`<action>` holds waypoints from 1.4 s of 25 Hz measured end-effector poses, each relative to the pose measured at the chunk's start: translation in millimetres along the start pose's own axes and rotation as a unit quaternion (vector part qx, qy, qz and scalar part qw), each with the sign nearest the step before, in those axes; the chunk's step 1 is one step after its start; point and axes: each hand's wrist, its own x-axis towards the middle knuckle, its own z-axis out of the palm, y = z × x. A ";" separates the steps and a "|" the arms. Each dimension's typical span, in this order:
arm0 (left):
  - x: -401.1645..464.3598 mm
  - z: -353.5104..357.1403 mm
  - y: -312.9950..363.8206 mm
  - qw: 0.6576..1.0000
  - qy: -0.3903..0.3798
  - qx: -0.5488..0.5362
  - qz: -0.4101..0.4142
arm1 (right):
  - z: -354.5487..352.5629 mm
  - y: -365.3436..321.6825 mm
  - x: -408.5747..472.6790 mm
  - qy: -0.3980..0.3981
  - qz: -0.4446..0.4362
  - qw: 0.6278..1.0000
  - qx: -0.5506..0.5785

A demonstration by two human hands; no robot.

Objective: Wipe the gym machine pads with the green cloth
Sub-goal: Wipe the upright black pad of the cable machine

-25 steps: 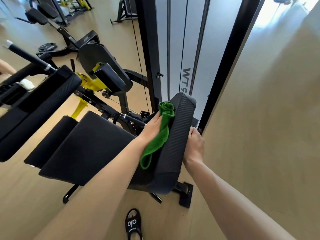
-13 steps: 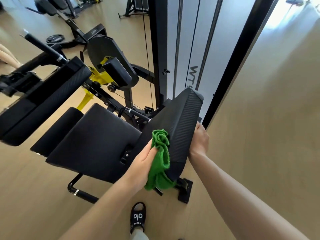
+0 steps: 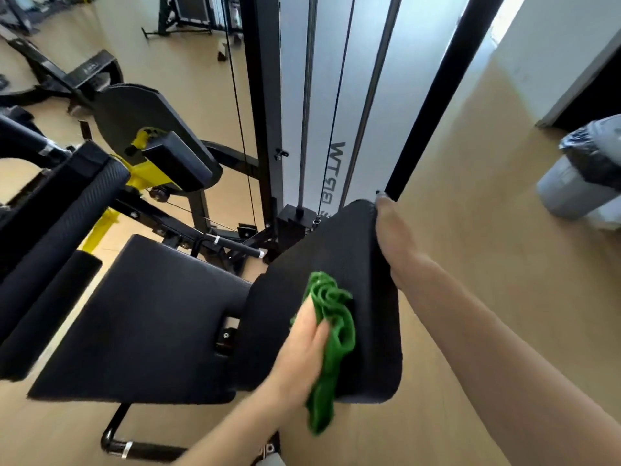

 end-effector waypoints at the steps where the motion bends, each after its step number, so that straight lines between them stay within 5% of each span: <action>1: -22.3 0.2 -3.4 1.000 -0.005 -0.001 0.013 | 6.9 -10.3 -5.4 0.022 -0.036 0.994 -0.105; 3: -22.4 -3.7 -16.0 0.999 -0.015 0.039 0.026 | 20.1 -9.8 -11.4 0.077 -0.071 0.968 -0.229; 10: 104.3 -3.7 -5.6 0.993 -0.022 0.094 0.065 | 22.0 -6.0 -4.4 0.109 -0.069 0.962 -0.241; 15: 200.7 0.7 34.3 0.993 -0.022 0.118 0.003 | 21.1 -7.9 3.9 0.129 -0.079 0.957 -0.249; 20: 114.5 0.0 43.7 0.997 -0.055 0.015 0.044 | 20.1 -6.2 -7.4 0.116 -0.077 0.965 -0.223; 24: 28.5 -8.4 11.3 0.992 -0.083 0.068 0.060 | 14.5 -9.6 -5.4 0.070 -0.063 0.980 -0.173; 35: 190.3 7.5 58.7 0.994 -0.032 0.100 -0.001 | 11.3 -10.8 18.2 0.092 -0.073 0.984 -0.131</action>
